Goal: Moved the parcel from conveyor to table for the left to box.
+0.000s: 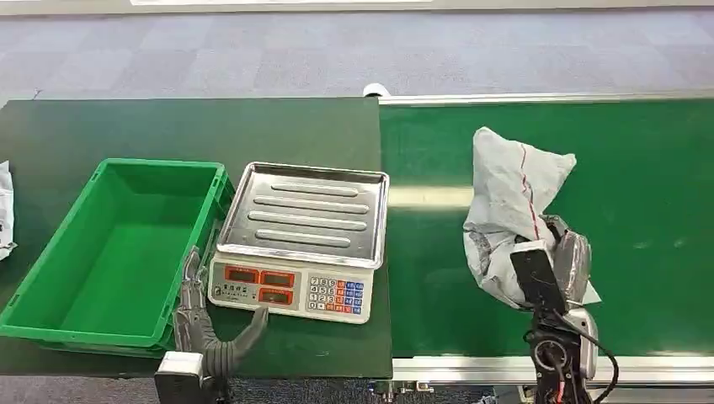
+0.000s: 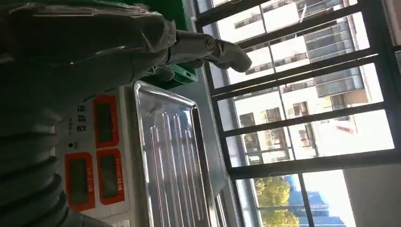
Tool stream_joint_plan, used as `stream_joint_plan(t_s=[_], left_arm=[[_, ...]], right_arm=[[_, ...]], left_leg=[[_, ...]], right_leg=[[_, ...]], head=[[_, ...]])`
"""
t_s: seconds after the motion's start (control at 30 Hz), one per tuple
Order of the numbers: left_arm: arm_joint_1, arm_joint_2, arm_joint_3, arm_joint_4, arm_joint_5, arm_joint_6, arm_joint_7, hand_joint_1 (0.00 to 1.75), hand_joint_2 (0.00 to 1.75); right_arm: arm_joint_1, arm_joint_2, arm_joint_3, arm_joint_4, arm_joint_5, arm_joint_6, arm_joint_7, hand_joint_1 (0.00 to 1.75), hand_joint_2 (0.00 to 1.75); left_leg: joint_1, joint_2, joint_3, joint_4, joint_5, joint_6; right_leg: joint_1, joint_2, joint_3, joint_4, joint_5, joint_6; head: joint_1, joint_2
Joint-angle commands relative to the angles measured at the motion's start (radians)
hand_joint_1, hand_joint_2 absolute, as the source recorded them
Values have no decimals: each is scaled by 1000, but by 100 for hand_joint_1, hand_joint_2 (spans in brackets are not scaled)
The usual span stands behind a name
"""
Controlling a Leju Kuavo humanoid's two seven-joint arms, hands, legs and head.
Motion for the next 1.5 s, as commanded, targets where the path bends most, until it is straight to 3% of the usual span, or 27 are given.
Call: stream_joint_plan(t_s=[0.03, 0.2, 0.33, 0.47, 0.63, 0.77, 0.8, 0.87, 1.03, 1.23, 1.4, 1.5], left_arm=[[-96, 14, 29, 50, 69, -52, 4, 0, 175], [-95, 9, 37, 32, 71, -72, 4, 0, 175], [-157, 8, 80, 67, 51, -79, 4, 0, 175], [-221, -7, 143, 113, 85, -95, 4, 0, 175], [-197, -23, 194, 74, 60, -88, 10, 0, 175], [-172, -30, 216, 44, 41, -81, 17, 0, 175], [-168, -33, 218, 38, 34, -82, 20, 0, 175], [-160, -36, 220, 26, 19, -83, 29, 0, 175], [-161, -27, 212, 8, -39, -102, 60, 0, 175], [-165, -16, 213, -18, -92, -122, 79, 0, 175], [-179, -10, 198, -25, -110, -208, 134, 0, 175], [-179, -12, 200, -24, -113, -209, 136, 0, 175]], right_arm=[[-148, 41, 174, -10, -10, 4, -24, 175, 175], [-175, 29, 216, 18, 10, 22, -35, 175, 175], [-363, 48, 346, 255, -81, 291, -14, 175, 175], [-448, 118, 436, 482, -101, 384, -107, 175, 175], [-486, 179, 565, 735, -77, 384, -152, 175, 175], [-503, 190, 588, 843, -58, 364, -184, 175, 175], [-501, 191, 581, 853, -64, 354, -189, 164, 175], [-497, 193, 575, 855, -65, 342, -192, 0, 175], [-455, 186, 570, 796, -53, 298, -193, 0, 175], [-353, 161, 543, 604, -80, 256, -209, 0, 175], [-232, 124, 525, 337, -220, 334, -298, 0, 175], [-221, 118, 528, 310, -226, 341, -289, 0, 175]], left_leg=[[-1, 4, -1, 0, 0, 0], [0, 2, 1, 0, 0, 0], [0, 8, 0, 1, -1, 0], [0, 12, 1, -1, 1, -1], [1, 10, 4, -2, 1, -2], [2, 6, 3, -1, 1, -1], [1, 5, 1, -1, 1, -1], [1, 3, 0, -1, 1, -1], [2, 2, -1, -1, 2, -1], [2, 1, 0, -1, 2, -2], [2, -1, 0, -1, 1, -1], [2, -1, -2, 0, 1, -1]], right_leg=[[0, 4, -3, 1, 1, -1], [0, 2, -1, 0, 1, -1], [0, 7, -3, 1, 2, -1], [1, 11, -3, 1, 3, -2], [2, 10, 0, -1, 2, -2], [3, 7, 0, 0, 1, -1], [2, 5, -1, 0, 1, -1], [2, 3, -1, 0, 0, -1], [2, 2, -1, 0, 1, -2], [2, 1, -1, -1, 1, -2], [3, -2, 0, -2, 0, -1], [2, -1, -2, 0, 0, -1]], head=[[0, 0], [0, 0], [1, 0], [0, 0], [0, 0], [0, 0], [0, 0], [0, 0], [1, 0], [0, 0], [0, 0], [0, 0]])
